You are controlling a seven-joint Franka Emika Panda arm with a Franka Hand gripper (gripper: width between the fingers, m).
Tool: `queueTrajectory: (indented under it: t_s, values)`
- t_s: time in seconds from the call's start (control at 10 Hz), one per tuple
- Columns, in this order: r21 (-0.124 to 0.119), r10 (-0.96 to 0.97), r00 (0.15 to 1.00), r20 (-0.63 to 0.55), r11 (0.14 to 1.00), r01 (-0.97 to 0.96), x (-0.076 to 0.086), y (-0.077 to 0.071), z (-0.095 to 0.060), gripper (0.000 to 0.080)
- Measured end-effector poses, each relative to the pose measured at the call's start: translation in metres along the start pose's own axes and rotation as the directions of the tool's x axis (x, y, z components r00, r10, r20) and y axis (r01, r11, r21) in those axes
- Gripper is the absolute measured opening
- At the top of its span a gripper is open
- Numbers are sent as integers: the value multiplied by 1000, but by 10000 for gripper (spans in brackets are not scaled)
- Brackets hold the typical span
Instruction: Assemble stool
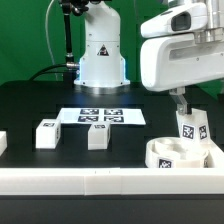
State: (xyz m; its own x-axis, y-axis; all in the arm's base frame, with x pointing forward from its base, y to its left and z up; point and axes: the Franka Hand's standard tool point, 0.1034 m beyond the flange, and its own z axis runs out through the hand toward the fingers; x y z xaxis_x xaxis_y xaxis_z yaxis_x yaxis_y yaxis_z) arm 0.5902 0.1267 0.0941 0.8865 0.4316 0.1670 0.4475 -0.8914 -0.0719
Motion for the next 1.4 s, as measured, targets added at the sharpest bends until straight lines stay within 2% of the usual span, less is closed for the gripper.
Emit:
queueTrajectory:
  t_s: [0.3,0.5,0.9,1.0,1.1,1.2,1.4]
  values:
    - [-1,-127,992,12,992,127,-6,8,7,649]
    - [3,-117,993,21,993,117,-8,9,16,649]
    - [3,-117,993,25,993,117,-9,9,18,649]
    - [3,-119,993,25,993,119,-9,9,18,498]
    - [3,-134,991,26,991,134,-10,11,18,498]
    - [2,-118,993,26,993,118,-10,11,18,349]
    - [1,-63,998,25,998,63,-10,11,18,337]
